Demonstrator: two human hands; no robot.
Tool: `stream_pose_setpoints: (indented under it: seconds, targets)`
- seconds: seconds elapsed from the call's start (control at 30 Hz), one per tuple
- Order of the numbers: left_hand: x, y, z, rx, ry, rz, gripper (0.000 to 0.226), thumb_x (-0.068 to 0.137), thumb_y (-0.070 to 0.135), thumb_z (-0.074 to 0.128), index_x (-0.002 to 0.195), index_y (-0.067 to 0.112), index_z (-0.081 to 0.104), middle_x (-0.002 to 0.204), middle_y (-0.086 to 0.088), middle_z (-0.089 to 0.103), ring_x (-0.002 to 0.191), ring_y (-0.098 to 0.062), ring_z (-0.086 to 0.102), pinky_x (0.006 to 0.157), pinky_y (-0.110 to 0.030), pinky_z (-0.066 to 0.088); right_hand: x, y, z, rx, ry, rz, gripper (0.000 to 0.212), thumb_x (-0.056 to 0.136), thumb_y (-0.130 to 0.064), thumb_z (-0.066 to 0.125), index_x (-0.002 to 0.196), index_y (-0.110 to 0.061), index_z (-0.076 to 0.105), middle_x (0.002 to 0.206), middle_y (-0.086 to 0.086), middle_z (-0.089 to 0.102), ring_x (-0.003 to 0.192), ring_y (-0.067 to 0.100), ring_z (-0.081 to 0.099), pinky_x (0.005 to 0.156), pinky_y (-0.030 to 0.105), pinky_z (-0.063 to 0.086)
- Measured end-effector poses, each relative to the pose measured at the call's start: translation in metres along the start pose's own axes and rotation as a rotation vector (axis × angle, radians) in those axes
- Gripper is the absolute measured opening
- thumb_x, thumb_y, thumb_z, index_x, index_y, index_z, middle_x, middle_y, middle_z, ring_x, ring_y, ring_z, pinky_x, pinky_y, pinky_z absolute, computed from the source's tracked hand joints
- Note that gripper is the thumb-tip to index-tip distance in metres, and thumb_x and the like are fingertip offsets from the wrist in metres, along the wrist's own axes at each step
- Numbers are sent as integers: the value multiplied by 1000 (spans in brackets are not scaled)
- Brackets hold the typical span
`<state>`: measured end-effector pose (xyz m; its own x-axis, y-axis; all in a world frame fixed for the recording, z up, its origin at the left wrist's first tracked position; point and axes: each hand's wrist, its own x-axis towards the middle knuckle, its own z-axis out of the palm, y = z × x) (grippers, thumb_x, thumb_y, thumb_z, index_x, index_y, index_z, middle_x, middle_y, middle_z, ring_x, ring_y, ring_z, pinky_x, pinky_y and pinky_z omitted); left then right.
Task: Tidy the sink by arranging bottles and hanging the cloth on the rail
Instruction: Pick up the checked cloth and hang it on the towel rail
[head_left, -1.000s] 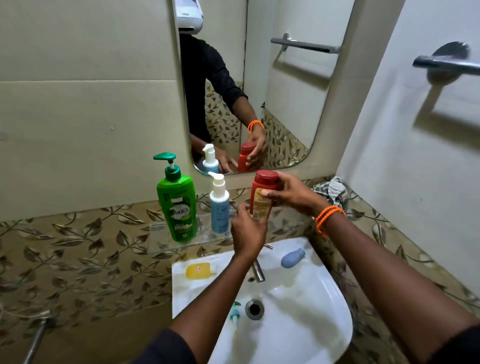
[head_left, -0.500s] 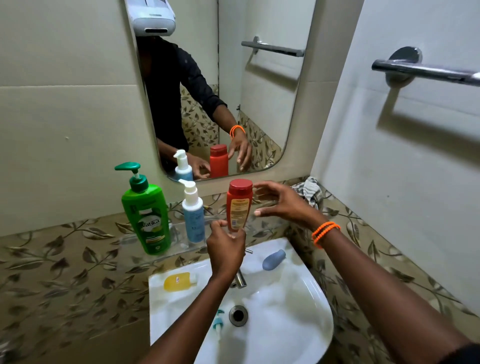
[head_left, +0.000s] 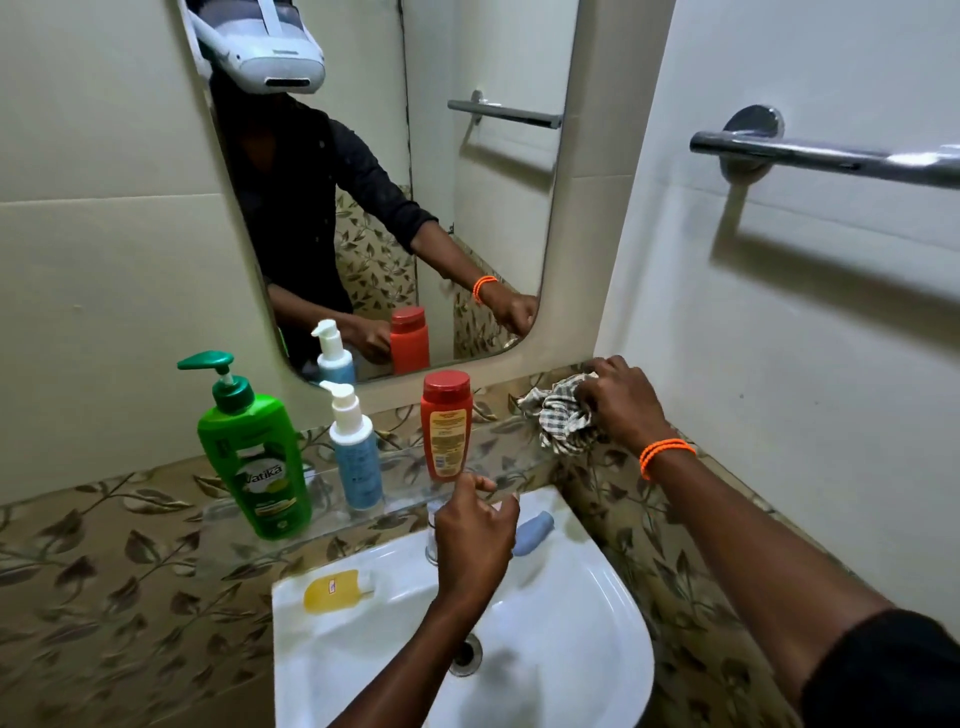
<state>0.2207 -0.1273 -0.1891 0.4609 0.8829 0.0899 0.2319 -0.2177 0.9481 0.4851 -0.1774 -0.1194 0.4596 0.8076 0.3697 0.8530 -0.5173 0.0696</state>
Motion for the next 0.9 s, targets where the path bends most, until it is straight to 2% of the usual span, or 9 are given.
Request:
stream_pose_setpoints:
  seconds: [0.13,0.2,0.27,0.33,0.47,0.63,0.73,0.83,0.9]
  targets:
    - [0,38,11,64,-20,274,13,87,31,75,85,26,64,75,8,67,71,-12,66,69,-41,60,2,1,-43,288,285,56,12,82,-21,70,92,-23,74,104,2,72,104,30,60,83,43,49]
    - [6,75,19,87,-15,416,19,88,35,76,102,26,65,97,9,67,87,-10,64,76,-34,57,-3,-4,-76,536,375,71,4,87,-20,67,89,-18,71,93,3,73,93,18,63,83,38,49]
    - [16,116,27,100,-24,492,41,87,40,76,123,27,61,115,6,63,103,-9,59,84,-27,52,-11,-8,-113,695,332,39,3,90,-13,67,88,-14,69,84,3,71,76,2,61,77,27,48]
    - [23,155,33,69,-65,516,44,86,38,76,126,26,63,116,3,67,103,-12,63,87,-33,56,-22,-8,-149,707,264,-21,3,91,-12,67,89,-15,69,80,2,70,71,8,62,71,27,48]
    - [21,193,31,60,-61,496,19,90,24,72,108,24,74,97,-1,76,85,-19,71,75,-44,64,-48,3,-207,653,206,-45,7,93,-14,66,90,-20,67,81,5,70,63,22,69,58,33,56]
    - [15,190,5,171,-13,557,18,90,21,74,108,24,75,100,4,76,87,-15,71,71,-37,64,-95,20,-259,574,245,77,5,92,-13,70,93,-18,71,78,8,68,40,23,63,40,25,49]
    - [20,184,-19,274,1,548,15,89,21,74,101,28,77,97,6,77,83,-13,70,59,-20,49,-126,21,-282,462,264,173,7,90,-15,72,90,-22,73,75,0,69,37,13,63,41,16,44]
    - [19,190,-40,356,29,536,16,91,26,74,105,28,79,96,5,78,70,-6,62,49,-11,35,-159,16,-309,397,320,246,8,89,-14,73,90,-22,73,77,-2,70,39,10,65,45,24,51]
    - [17,197,-51,371,63,588,18,91,30,74,108,27,79,100,2,79,76,-14,66,56,-21,44,-179,8,-330,446,367,283,8,90,-11,72,90,-19,73,77,-1,70,40,13,67,43,31,55]
